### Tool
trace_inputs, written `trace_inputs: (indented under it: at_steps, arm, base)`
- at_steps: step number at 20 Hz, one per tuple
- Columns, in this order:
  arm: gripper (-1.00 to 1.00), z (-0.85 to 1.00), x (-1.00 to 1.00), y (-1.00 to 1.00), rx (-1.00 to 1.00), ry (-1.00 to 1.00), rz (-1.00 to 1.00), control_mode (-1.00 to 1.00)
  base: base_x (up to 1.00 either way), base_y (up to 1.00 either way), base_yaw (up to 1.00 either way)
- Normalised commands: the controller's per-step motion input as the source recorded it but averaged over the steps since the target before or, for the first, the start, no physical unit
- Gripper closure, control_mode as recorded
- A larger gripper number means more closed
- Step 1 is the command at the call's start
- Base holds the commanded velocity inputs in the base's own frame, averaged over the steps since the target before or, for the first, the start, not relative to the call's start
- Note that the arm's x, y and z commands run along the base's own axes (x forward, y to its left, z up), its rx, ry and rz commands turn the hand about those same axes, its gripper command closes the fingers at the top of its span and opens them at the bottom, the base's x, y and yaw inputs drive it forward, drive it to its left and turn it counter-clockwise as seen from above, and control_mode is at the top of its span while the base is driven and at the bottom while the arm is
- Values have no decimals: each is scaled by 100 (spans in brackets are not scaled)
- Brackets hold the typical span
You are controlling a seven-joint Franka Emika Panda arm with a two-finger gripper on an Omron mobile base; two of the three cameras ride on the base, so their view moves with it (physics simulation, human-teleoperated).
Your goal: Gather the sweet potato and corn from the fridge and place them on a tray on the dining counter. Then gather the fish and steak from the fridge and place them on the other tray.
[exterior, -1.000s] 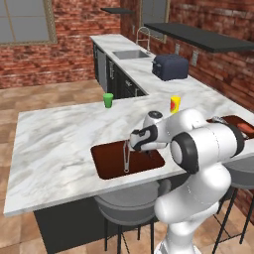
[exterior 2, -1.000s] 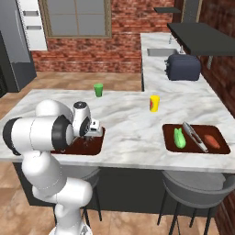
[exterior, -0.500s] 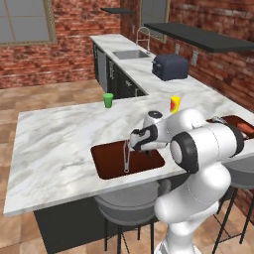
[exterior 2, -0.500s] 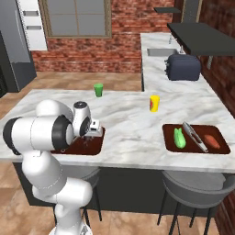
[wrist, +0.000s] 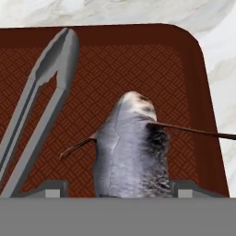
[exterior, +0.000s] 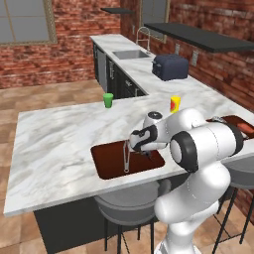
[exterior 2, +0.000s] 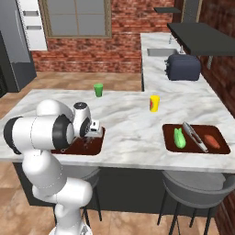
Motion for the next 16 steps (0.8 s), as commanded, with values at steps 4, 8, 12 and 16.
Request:
trace_inputs:
  at_steps: [4, 8, 12, 16]
  arm:
    - [-100, 6, 0, 2, 0, 0, 0, -100]
    - [-100, 24, -9, 2, 0, -4, 0, -100]
    - [-100, 42, -23, 0, 0, -9, 0, -100]
    - [-100, 60, -49, 0, 0, -14, 0, -100]
  base:
    - [0, 0, 0]
    - [0, 0, 0]
    - [0, 0, 0]
    - [0, 0, 0]
